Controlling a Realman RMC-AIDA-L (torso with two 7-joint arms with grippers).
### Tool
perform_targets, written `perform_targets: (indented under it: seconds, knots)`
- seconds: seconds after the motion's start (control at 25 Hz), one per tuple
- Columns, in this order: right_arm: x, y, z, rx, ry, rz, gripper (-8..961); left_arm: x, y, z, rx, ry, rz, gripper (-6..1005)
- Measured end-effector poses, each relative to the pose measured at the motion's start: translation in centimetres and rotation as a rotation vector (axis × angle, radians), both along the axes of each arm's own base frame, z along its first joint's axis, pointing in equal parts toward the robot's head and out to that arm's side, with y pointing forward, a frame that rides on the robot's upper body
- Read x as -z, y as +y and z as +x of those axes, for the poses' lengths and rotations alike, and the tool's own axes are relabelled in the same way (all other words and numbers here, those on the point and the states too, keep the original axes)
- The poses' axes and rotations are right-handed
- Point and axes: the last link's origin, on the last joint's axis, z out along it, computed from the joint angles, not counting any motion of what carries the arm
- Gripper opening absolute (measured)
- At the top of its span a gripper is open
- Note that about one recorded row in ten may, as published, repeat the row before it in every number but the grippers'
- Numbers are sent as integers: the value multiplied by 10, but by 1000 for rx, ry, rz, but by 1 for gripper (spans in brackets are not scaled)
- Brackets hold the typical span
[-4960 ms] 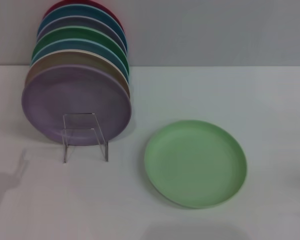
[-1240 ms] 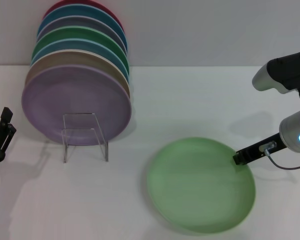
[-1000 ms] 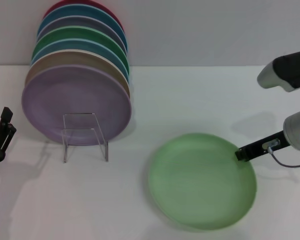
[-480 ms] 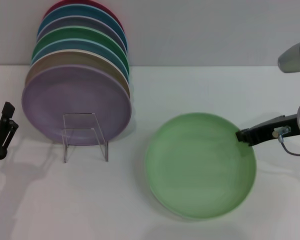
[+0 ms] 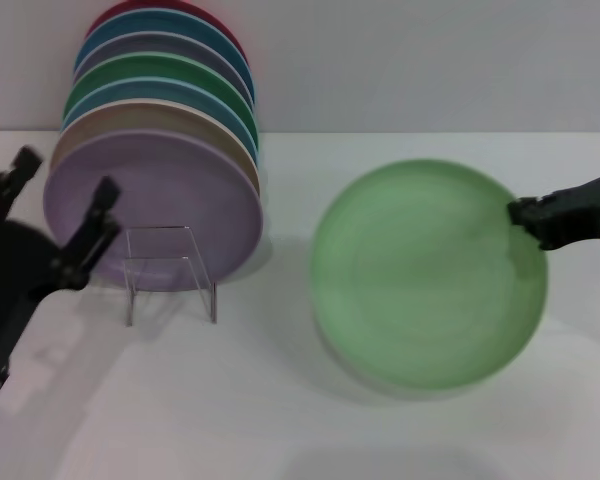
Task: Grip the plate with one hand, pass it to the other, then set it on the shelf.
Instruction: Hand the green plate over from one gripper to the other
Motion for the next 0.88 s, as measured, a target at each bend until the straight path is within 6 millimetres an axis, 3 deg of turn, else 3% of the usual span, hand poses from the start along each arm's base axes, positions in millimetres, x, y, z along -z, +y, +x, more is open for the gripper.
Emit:
perform_targets:
  seconds: [0.12,0.16,0.2,0.28,0.44,0.88]
  knots:
    - [-6,-3,4,-22,-12,46,18,-5,20,24,-20,98,-63,786]
    - [-7,-3,5,-29,-15,57,18,-5,20,24,-20,98,-63,786]
    - [-7,-4,6,-45,-22,80,18,-12,33,45,-50,160,-99,785]
    - [-7,-4,7,-54,-27,93,18,-16,40,57,-76,203,-139,780]
    - [-4,-4,7,-89,-41,119,19,-25,47,101,-71,295,-229,769]
    - [0,-2,0,-137,-54,126,19,2,52,176,-132,527,-379,741]
